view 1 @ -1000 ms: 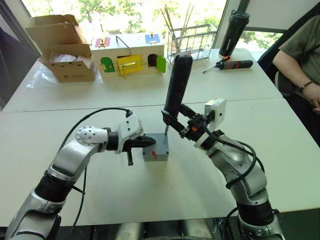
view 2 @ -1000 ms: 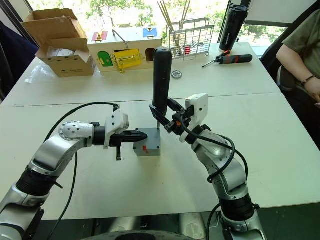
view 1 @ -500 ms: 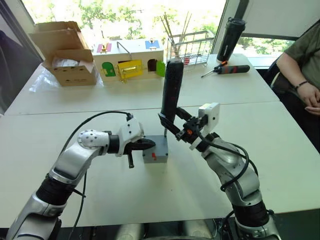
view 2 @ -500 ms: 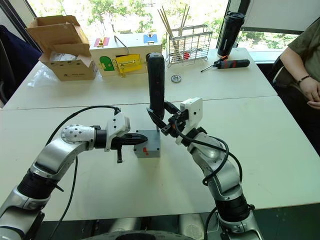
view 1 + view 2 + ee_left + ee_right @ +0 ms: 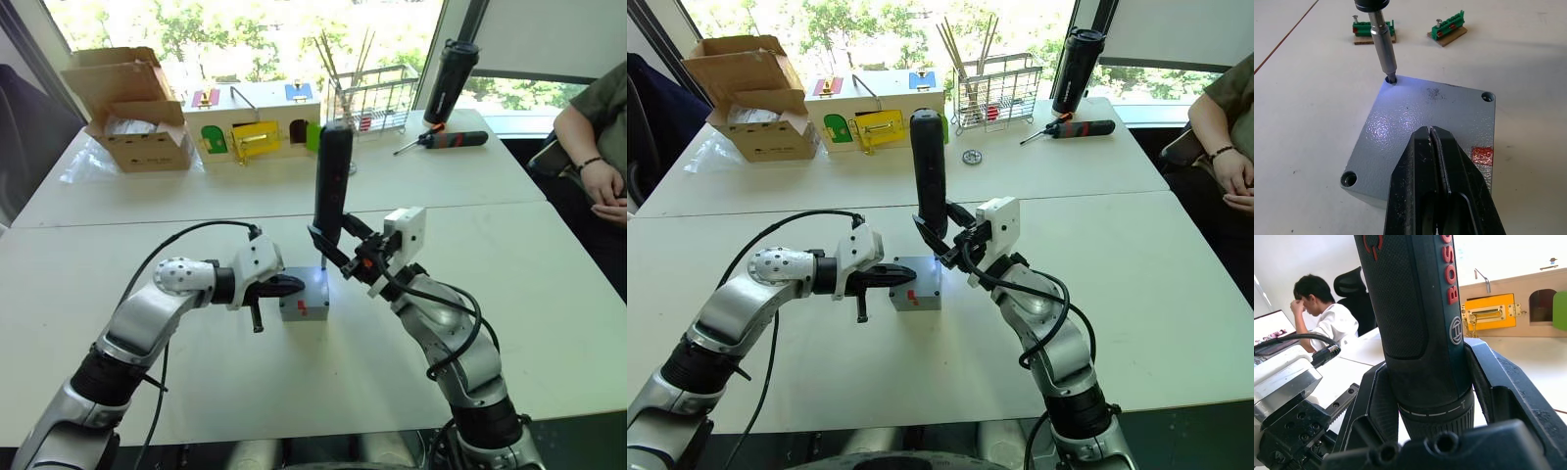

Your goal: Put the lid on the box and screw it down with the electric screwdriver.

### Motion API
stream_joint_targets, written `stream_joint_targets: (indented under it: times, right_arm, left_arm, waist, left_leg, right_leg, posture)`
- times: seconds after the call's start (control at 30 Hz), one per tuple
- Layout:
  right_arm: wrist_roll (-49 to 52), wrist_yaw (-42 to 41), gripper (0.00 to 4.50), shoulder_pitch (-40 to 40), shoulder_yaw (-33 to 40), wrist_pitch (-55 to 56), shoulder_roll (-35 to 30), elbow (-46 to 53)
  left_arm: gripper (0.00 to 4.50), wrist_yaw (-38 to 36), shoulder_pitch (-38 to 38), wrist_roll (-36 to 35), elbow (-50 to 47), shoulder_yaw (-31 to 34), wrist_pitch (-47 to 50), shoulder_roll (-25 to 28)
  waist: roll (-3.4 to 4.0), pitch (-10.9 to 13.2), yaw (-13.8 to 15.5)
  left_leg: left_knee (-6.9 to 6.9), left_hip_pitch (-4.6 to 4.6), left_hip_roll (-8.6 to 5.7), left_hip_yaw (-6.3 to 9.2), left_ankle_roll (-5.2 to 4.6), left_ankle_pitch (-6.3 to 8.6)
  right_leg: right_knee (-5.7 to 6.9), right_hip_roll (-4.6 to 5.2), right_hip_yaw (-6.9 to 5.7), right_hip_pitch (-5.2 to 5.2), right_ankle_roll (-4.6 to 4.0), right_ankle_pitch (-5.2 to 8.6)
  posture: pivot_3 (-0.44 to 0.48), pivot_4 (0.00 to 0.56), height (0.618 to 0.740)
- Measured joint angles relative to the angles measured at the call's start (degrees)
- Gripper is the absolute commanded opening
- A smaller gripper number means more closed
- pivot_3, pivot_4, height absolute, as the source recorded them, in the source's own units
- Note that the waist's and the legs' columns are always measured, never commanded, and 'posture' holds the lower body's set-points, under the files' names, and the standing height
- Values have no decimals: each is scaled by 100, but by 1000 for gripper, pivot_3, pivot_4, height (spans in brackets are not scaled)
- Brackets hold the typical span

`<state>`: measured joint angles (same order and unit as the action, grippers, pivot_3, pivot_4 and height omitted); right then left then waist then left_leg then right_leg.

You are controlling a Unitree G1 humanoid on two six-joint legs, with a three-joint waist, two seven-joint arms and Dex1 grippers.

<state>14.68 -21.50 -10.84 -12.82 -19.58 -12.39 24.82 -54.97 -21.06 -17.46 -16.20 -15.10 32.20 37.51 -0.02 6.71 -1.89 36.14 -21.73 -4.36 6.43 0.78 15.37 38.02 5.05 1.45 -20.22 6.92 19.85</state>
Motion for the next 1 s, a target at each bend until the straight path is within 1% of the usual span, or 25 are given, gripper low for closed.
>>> stream_joint_targets:
  times: [0.17, 0.3, 1.0]
  right_arm:
    - [-59, -9, 1761, 101, -20, 161, 10, -22]
    - [-115, -4, 1761, 91, -25, 184, 51, -62]
    - [-212, -25, 1761, 25, 16, 250, 80, -151]
  left_arm:
    - [0, 6, -1, 49, 0, -28, -2, -10]
    - [0, 5, -5, 60, 12, -39, -6, -37]
    - [0, -12, -85, 85, 119, -130, -97, -106]
  waist:
    - [-3, -3, 41]
    - [-10, -9, 90]
    - [-12, -12, 122]
  left_leg:
    - [-14, 27, 0, -2, 0, 1]
    - [-15, 29, 0, -2, 0, 1]
    - [-23, 29, 2, 0, 1, 1]
  right_leg:
    - [-11, 1, 3, 22, -6, 3]
    - [-13, 0, 7, 22, -10, 6]
    - [-52, 1, 9, 37, -11, 6]
  posture:
    - [0, 150, 740]
    - [0, 150, 740]
    - [0, 150, 740]
